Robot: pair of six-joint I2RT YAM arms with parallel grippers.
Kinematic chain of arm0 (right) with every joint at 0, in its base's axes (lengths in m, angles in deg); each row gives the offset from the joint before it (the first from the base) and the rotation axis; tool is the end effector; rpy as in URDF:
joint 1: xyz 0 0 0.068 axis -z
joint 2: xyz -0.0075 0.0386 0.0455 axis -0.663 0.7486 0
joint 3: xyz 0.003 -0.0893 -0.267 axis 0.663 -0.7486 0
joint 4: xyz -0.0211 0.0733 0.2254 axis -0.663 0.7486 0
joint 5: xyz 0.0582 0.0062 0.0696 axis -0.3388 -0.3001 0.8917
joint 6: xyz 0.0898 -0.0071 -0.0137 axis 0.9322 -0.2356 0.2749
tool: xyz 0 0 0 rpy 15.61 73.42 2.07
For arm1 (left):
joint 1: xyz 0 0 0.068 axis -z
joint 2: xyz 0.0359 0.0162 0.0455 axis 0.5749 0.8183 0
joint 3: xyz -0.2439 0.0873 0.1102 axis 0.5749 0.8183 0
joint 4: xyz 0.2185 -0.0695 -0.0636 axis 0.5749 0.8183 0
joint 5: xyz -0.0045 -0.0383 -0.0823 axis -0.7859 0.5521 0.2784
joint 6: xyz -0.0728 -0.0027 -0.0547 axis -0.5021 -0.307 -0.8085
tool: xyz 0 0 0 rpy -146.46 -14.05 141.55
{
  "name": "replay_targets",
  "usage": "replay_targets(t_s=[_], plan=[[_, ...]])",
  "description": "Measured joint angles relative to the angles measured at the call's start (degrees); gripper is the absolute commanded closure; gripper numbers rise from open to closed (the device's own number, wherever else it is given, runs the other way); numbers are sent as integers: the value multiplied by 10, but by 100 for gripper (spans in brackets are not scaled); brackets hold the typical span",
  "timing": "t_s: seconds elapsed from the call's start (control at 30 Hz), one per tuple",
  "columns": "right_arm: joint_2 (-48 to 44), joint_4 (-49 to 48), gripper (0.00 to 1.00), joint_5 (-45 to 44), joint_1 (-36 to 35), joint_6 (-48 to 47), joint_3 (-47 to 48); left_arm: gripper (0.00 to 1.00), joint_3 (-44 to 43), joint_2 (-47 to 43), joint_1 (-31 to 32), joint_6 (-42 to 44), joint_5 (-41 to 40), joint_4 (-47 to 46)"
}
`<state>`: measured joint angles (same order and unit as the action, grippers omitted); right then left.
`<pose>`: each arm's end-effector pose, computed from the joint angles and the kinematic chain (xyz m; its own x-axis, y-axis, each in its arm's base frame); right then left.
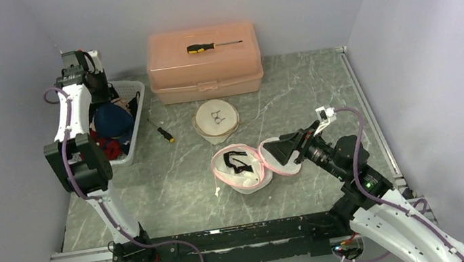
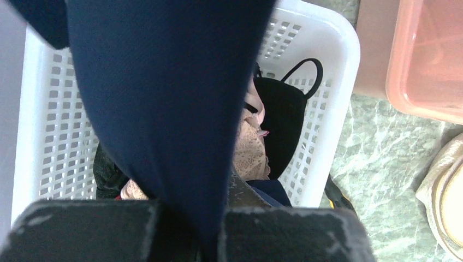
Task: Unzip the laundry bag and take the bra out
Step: Place the bra in the bin.
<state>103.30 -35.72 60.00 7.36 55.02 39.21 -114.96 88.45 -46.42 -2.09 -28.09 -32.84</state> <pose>0.1143 0.0902 0.2954 -0.4220 0.4456 -0.7896 -0.5126 0.6011 0.6131 0.4463 0.0827 0.2937 -0.7190 -0.1125 -0.6858 -0.1200 0.9921 -0.0368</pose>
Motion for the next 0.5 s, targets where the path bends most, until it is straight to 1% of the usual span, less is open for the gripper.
replay_targets(t_s=[0.03,0.07,0.13,0.17,0.27,0.5], plan=[[1,0,1,-1,0,-1,0,83,-6,6,0,-1,0,3],[3,0,1,-1,0,-2,0,72,-14,13,0,-3,1,9],[8,0,1,-1,0,-2,0,57,-26,21,-1,-11,-1,11],[11,0,1,-1,0,-3,0,53,-30,24,-1,-16,-3,11],[18,0,1,-1,0,-4,0,45,-29,26,-1,-30,-19,9],[19,0,1,-10,0,-6,0,40,-6,23,-1,-39,-51,3]])
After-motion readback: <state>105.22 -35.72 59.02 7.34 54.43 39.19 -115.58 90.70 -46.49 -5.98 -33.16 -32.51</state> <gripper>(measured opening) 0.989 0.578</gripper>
